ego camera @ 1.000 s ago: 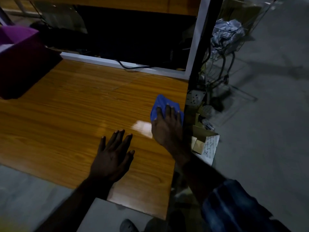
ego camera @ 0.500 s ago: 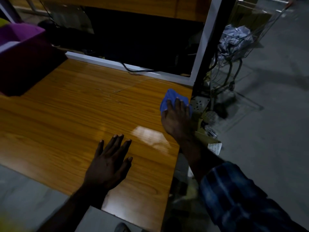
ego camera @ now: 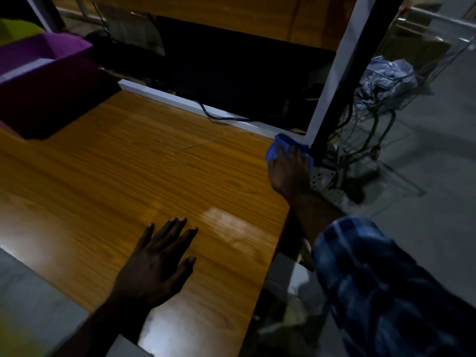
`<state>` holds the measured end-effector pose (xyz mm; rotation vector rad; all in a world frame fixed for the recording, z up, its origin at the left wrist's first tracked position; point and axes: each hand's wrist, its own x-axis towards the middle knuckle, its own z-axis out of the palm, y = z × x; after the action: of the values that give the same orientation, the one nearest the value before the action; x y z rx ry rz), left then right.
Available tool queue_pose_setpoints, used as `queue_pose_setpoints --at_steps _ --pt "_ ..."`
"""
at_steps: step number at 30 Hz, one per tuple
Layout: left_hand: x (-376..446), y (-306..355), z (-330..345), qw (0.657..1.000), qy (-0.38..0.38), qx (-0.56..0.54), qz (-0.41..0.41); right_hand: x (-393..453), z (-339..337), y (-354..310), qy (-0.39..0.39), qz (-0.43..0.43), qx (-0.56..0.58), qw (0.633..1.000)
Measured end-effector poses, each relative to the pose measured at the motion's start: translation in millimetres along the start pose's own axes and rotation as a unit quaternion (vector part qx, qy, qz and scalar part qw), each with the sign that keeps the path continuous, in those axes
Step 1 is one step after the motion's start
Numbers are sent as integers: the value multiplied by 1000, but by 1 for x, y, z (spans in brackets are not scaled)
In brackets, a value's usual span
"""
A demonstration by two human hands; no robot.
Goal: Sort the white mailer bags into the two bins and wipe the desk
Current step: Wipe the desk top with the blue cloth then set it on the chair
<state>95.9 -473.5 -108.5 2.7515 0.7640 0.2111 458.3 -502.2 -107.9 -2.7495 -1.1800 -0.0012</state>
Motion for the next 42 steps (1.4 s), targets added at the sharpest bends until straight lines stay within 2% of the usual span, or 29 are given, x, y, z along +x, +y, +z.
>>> queue_pose_setpoints --at_steps 3,7,9,11,12,14,16,18,20,21,23,24,25,27,28,29,30,32,35,37,38,39,41,42 --pt "0 0 0 1000 -1 12 3 -1 -1 0 44 -43 -28 998" --pt "0 -1 1 1000 8 18 1 -55 -5 -16 -12 -191 4 982" --pt "0 0 1 1000 6 20 -6 -55 -4 -12 -17 -228 2 973" --pt "-1 0 1 1000 4 24 -9 -24 9 4 1 -215 -51 975" --pt "-1 -1 2 1000 5 25 -12 -6 13 11 -2 -180 -69 981" --pt "-2 -4 6 1000 19 12 -19 8 9 12 -22 -89 -47 995" --pt "-3 -5 7 998 45 -6 -40 -16 3 -12 -10 -79 -3 997" --pt "-2 -3 3 995 89 -20 -49 -68 3 -40 14 -156 19 987" --pt "-3 -12 5 986 147 -53 -55 -140 4 -63 40 -296 53 953" --pt "-4 -19 6 973 182 -121 -80 -176 3 -71 23 -357 75 931" --pt "-8 -24 -2 907 228 -315 -160 -211 -4 -73 -40 -433 81 897" --pt "-11 -26 -5 880 228 -369 -193 -207 -5 -71 -29 -430 85 898" --pt "-12 -27 -9 883 222 -365 -192 -195 -3 -70 -6 -392 80 916" --pt "-11 -35 -18 946 155 -248 -137 -164 -3 -69 41 -229 35 972" --pt "-10 -41 -20 973 121 -169 -105 -156 -5 -71 39 -151 21 988" --pt "-9 -50 -19 986 86 -116 -79 -159 -5 -77 34 -112 26 993" --pt "-9 -59 -17 993 62 -77 -66 -174 -5 -85 38 -118 37 992" --pt "-8 -71 -11 997 38 -29 -54 -226 2 -105 31 -211 73 974" --pt "-6 -81 -14 1000 13 -5 -24 -296 10 -125 -22 -393 121 911" --pt "-4 -87 -19 1000 0 -4 -2 -286 13 -125 -15 -462 110 880" --pt "-4 -89 -23 1000 -3 -6 7 -272 15 -122 -1 -443 91 892" --pt "-4 -90 -25 1000 -1 -12 16 -255 14 -120 9 -377 71 924" --pt "-5 -91 -28 999 -6 -26 24 -232 7 -125 36 -160 49 985" --pt "-5 -92 -30 999 -12 -29 28 -233 7 -134 54 -89 50 993"
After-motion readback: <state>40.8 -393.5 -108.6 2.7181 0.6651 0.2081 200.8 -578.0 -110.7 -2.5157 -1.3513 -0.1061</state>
